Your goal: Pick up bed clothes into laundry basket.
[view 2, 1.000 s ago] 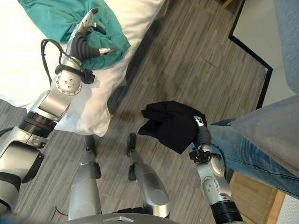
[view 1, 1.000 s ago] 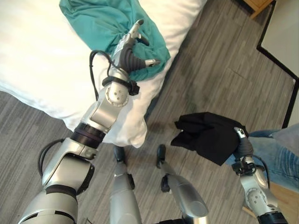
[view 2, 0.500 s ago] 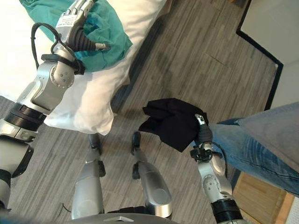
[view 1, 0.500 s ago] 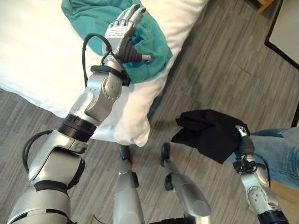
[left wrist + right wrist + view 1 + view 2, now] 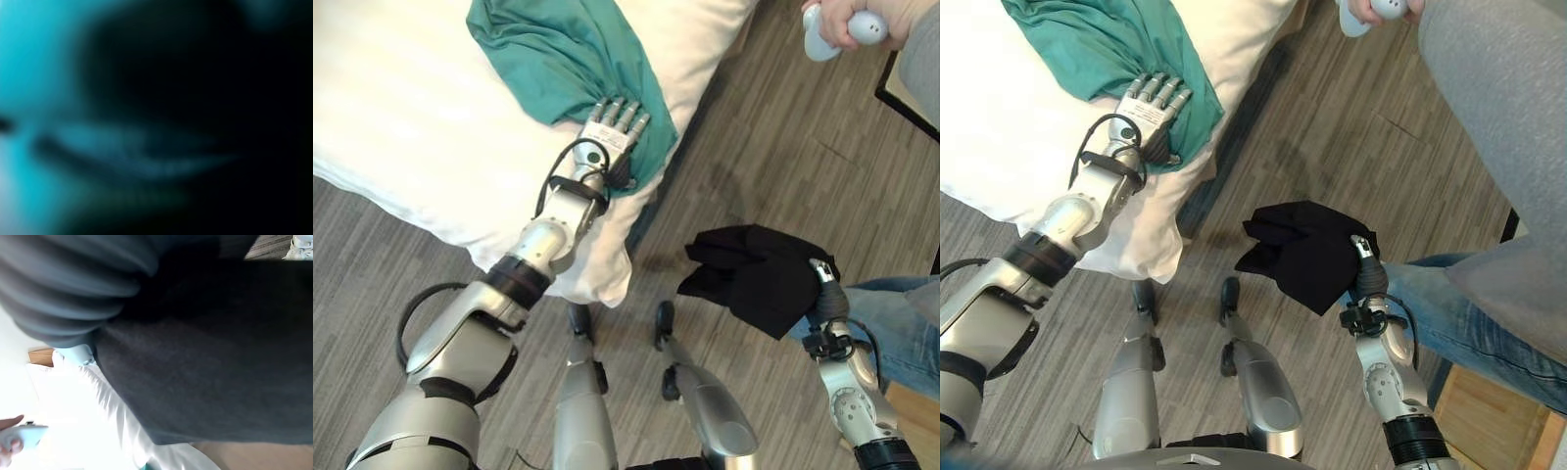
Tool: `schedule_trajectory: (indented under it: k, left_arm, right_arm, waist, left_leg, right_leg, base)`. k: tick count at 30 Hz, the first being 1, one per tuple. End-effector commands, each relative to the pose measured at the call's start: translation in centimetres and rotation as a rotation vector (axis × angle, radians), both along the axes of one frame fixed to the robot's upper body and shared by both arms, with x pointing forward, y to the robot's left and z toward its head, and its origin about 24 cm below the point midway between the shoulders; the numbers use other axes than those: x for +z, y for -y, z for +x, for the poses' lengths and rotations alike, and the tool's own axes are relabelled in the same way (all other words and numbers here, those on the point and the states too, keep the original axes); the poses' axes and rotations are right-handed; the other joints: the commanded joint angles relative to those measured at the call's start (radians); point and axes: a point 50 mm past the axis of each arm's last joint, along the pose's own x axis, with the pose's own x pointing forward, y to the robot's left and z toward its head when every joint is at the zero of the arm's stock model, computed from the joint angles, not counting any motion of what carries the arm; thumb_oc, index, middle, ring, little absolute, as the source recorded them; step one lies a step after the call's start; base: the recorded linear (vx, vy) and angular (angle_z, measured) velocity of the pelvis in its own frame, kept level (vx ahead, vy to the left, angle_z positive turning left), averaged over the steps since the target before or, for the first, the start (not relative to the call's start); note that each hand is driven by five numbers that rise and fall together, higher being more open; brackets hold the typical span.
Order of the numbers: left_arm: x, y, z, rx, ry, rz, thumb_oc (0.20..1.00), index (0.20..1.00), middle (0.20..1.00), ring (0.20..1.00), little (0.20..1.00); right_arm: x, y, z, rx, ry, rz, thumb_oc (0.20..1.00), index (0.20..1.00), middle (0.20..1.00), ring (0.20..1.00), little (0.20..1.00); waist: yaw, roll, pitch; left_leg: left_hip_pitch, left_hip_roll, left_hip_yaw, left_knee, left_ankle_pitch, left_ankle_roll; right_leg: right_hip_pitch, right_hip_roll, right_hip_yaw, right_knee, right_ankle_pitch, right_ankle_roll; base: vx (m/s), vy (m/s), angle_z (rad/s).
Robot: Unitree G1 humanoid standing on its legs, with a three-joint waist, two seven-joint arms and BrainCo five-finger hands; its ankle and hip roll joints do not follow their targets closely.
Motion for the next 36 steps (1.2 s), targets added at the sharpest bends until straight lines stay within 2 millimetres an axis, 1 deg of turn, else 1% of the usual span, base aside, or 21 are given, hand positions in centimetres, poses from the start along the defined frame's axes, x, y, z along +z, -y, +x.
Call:
schedule_trajectory:
  k: [1, 2, 3, 4, 5, 6, 7, 9, 10, 11, 12, 13, 15, 17, 18, 21, 25, 26, 30, 33, 36]
  left_arm:
    - [-3.3, -2.4, 1.1, 0.130, -0.143, 0.068, 1.000, 1.000, 1.000, 1.000, 1.000]
    - [-3.3, -2.5, 1.0, 0.128, -0.149, 0.047, 0.511, 0.511, 0.511, 0.511, 0.511]
    - [-3.1, -2.5, 0.9, 0.123, -0.146, 0.025, 0.200, 0.200, 0.200, 0.200, 0.200]
    - [-2.9, -2.6, 0.8, 0.107, -0.142, -0.021, 0.200, 0.200, 0.200, 0.200, 0.200]
    - [-2.7, -2.9, 0.5, 0.093, -0.146, -0.123, 0.200, 0.200, 0.200, 0.200, 0.200]
    - [-2.6, -3.1, 0.3, 0.085, -0.146, -0.179, 0.200, 0.200, 0.200, 0.200, 0.200]
    - [-2.7, -3.2, 0.2, 0.067, -0.162, -0.288, 0.200, 0.200, 0.200, 0.200, 0.200]
    - [-2.3, -3.4, -0.1, 0.024, -0.150, -0.458, 0.200, 0.200, 0.200, 0.200, 0.200]
    - [-2.3, -3.5, -0.1, 0.025, -0.150, -0.460, 0.200, 0.200, 0.200, 0.200, 0.200]
    - [-1.9, -3.4, -0.5, -0.022, -0.140, -0.573, 0.200, 0.200, 0.200, 0.200, 0.200]
    - [-1.7, -3.4, -0.8, -0.054, -0.136, -0.638, 0.200, 0.200, 0.200, 0.200, 0.200]
    - [-1.3, -3.4, -1.2, -0.092, -0.128, -0.688, 0.200, 0.200, 0.200, 0.200, 0.200]
    - [0.6, -3.4, -1.8, -0.188, -0.111, -0.796, 0.200, 0.200, 0.200, 0.200, 0.200]
    - [-0.2, -4.4, -2.7, -0.244, -0.155, -0.964, 0.200, 0.200, 0.200, 0.200, 0.200]
    - [-1.1, -4.9, -3.4, -0.273, -0.194, -1.044, 0.200, 0.200, 0.200, 0.200, 0.200]
    - [-4.3, -5.8, -5.5, -0.371, -0.340, -1.303, 0.200, 0.200, 0.200, 0.200, 0.200]
    - [-8.2, -6.3, -8.1, -0.448, -0.482, -1.654, 0.200, 0.200, 0.200, 0.200, 0.200]
    - [-8.3, -6.3, -8.2, -0.447, -0.483, -1.656, 0.200, 0.200, 0.200, 0.200, 0.200]
    - [-11.6, -6.6, -11.0, -0.450, -0.584, -1.883, 0.200, 0.200, 0.200, 0.200, 0.200]
    - [-13.1, -6.8, -12.5, -0.428, -0.616, -1.949, 0.200, 0.200, 0.200, 0.200, 0.200]
    - [-14.9, -6.8, -13.2, -0.403, -0.630, -2.104, 0.200, 0.200, 0.200, 0.200, 0.200]
  right_arm:
    - [4.0, 1.3, 0.2, -0.046, 0.208, -0.002, 0.200, 0.200, 0.200, 0.200, 0.200]
    - [4.0, 1.5, 0.1, -0.056, 0.207, -0.003, 0.200, 0.200, 0.200, 0.200, 0.200]
    - [3.9, 1.6, 0.1, -0.063, 0.203, -0.005, 0.200, 0.200, 0.200, 0.200, 0.200]
    - [3.6, 1.8, 0.0, -0.075, 0.192, -0.001, 0.200, 0.200, 0.200, 0.200, 0.200]
    - [3.5, 1.9, -0.2, -0.091, 0.189, 0.004, 0.200, 0.200, 0.200, 0.200, 0.200]
    - [3.3, 1.9, -0.2, -0.093, 0.178, 0.002, 0.200, 0.200, 0.200, 0.200, 0.200]
    - [3.2, 1.9, -0.1, -0.096, 0.170, 0.004, 0.200, 0.200, 0.200, 0.200, 0.200]
    - [3.0, 1.6, -0.1, -0.092, 0.156, 0.014, 0.200, 0.200, 0.200, 0.200, 0.200]
    - [3.0, 1.6, 0.0, -0.091, 0.157, 0.013, 0.200, 0.200, 0.200, 0.200, 0.200]
    - [2.9, 1.1, 0.2, -0.070, 0.150, 0.019, 0.200, 0.200, 0.200, 0.200, 0.200]
    - [3.0, 0.9, 0.2, -0.062, 0.147, 0.017, 0.200, 0.200, 0.200, 0.200, 0.200]
    - [3.1, 0.8, 0.2, -0.055, 0.148, 0.009, 0.200, 0.200, 0.200, 0.200, 0.200]
    - [3.0, 0.9, 0.2, -0.053, 0.135, 0.000, 0.200, 0.200, 0.200, 0.200, 0.200]
    - [2.7, 1.2, -0.1, -0.071, 0.118, -0.004, 0.200, 0.200, 0.200, 0.200, 0.200]
    - [2.7, 1.3, -0.2, -0.078, 0.115, -0.008, 0.200, 0.200, 0.200, 0.200, 0.200]
    - [2.4, 1.8, -0.3, -0.112, 0.104, -0.024, 0.200, 0.200, 0.200, 0.200, 0.200]
    - [2.5, 1.5, -0.3, -0.119, 0.111, -0.039, 0.200, 0.200, 0.200, 0.200, 0.200]
    - [2.5, 1.5, -0.3, -0.118, 0.109, -0.040, 0.200, 0.200, 0.200, 0.200, 0.200]
    - [1.5, 1.2, -0.7, -0.107, 0.066, -0.032, 0.200, 0.200, 0.200, 0.200, 0.200]
    - [0.4, 0.6, -1.5, -0.073, 0.025, -0.022, 0.200, 0.200, 0.200, 0.200, 0.200]
    - [-0.3, -0.1, -2.0, -0.051, 0.000, 0.019, 0.200, 0.200, 0.200, 0.200, 0.200]
  waist:
    - [-0.030, -0.023, 0.000]
    - [-0.031, -0.025, 0.002]
    - [-0.031, -0.024, 0.002]
    - [-0.029, -0.023, 0.001]
    - [-0.025, -0.019, 0.000]
    - [-0.024, -0.017, -0.002]
    - [-0.022, -0.014, -0.004]
    - [-0.019, -0.005, -0.007]
    - [-0.021, -0.004, -0.007]
    - [-0.013, 0.004, -0.013]
    - [-0.011, 0.007, -0.016]
    - [-0.008, 0.011, -0.019]
    - [-0.004, 0.025, -0.029]
    - [0.007, 0.043, -0.038]
    - [0.014, 0.054, -0.042]
    - [0.035, 0.087, -0.057]
    - [0.053, 0.134, -0.094]
    - [0.052, 0.134, -0.095]
    - [0.072, 0.165, -0.157]
    - [0.082, 0.170, -0.206]
    - [0.096, 0.174, -0.262]
  left_leg:
    - [-0.010, -0.016, -0.046, -0.042, 0.050, 0.030]
    - [-0.012, -0.017, -0.046, -0.043, 0.050, 0.030]
    - [-0.014, -0.017, -0.046, -0.044, 0.051, 0.031]
    - [-0.014, -0.017, -0.045, -0.045, 0.050, 0.031]
    - [-0.014, -0.020, -0.046, -0.046, 0.051, 0.031]
    - [-0.013, -0.020, -0.046, -0.046, 0.050, 0.031]
    - [-0.006, -0.021, -0.046, -0.045, 0.042, 0.030]
    - [0.000, -0.025, -0.048, -0.044, 0.041, 0.030]
    - [-0.004, -0.024, -0.048, -0.045, 0.048, 0.031]
    - [0.004, -0.025, -0.050, -0.045, 0.047, 0.030]
    - [0.011, -0.025, -0.050, -0.046, 0.041, 0.028]
    - [0.015, -0.027, -0.050, -0.046, 0.041, 0.027]
    - [0.025, -0.030, -0.049, -0.048, 0.045, 0.029]
    - [0.040, -0.035, -0.051, -0.050, 0.043, 0.031]
    - [0.050, -0.039, -0.051, -0.052, 0.042, 0.031]
    - [0.085, -0.047, -0.054, -0.058, 0.034, 0.033]
    - [0.142, -0.059, -0.062, -0.074, 0.039, 0.038]
    - [0.144, -0.059, -0.063, -0.076, 0.039, 0.038]
    - [0.204, -0.077, -0.077, -0.085, 0.037, 0.041]
    - [0.242, -0.083, -0.085, -0.079, 0.030, 0.040]
    - [0.270, -0.087, -0.093, -0.067, 0.022, 0.038]
  right_leg:
    - [0.068, -0.011, -0.020, 0.090, -0.159, 0.054]
    - [0.066, -0.011, -0.020, 0.089, -0.156, 0.055]
    - [0.065, -0.012, -0.019, 0.087, -0.154, 0.056]
    - [0.065, -0.013, -0.019, 0.086, -0.154, 0.056]
    - [0.066, -0.013, -0.018, 0.086, -0.156, 0.054]
    - [0.067, -0.014, -0.019, 0.087, -0.157, 0.053]
    - [0.074, -0.015, -0.019, 0.088, -0.164, 0.053]
    - [0.079, -0.017, -0.020, 0.092, -0.168, 0.050]
    - [0.076, -0.017, -0.021, 0.092, -0.162, 0.049]
    - [0.082, -0.019, -0.024, 0.096, -0.166, 0.047]
    - [0.087, -0.021, -0.024, 0.099, -0.172, 0.047]
    - [0.090, -0.023, -0.026, 0.101, -0.173, 0.046]
    - [0.098, -0.027, -0.029, 0.106, -0.173, 0.046]
    - [0.106, -0.031, -0.034, 0.115, -0.180, 0.045]
    - [0.113, -0.033, -0.033, 0.122, -0.185, 0.043]
    - [0.134, -0.043, -0.036, 0.150, -0.208, 0.039]
    - [0.176, -0.050, -0.052, 0.183, -0.235, 0.032]
    - [0.178, -0.050, -0.053, 0.184, -0.236, 0.032]
    - [0.254, -0.054, -0.077, 0.184, -0.259, 0.027]
    - [0.314, -0.056, -0.099, 0.167, -0.266, 0.027]
    - [0.366, -0.059, -0.112, 0.155, -0.278, 0.028]
  base:
    - [0.00, 0.000, 0.00]
    - [0.00, 0.000, 0.00]
    - [0.00, 0.000, 0.00]
    - [0.01, 0.013, 0.03]
    - [0.00, 0.000, 0.00]
    - [0.00, 0.000, 0.00]
    - [0.00, 0.000, 0.00]
    - [0.00, 0.000, 0.00]
    - [0.00, 0.000, 0.00]
    - [0.00, 0.000, 0.00]
    - [0.00, 0.000, 0.00]
    - [0.02, -0.011, -0.04]
    - [0.00, 0.004, -0.02]
    - [0.01, 0.014, -0.02]
    - [0.01, 0.036, -0.07]
    - [0.03, 0.035, 0.02]
    - [0.05, 0.025, 0.07]
    - [0.05, 0.008, 0.14]
    - [0.07, -0.017, 0.18]
    - [0.05, -0.060, 0.20]
    - [0.07, -0.062, 0.25]
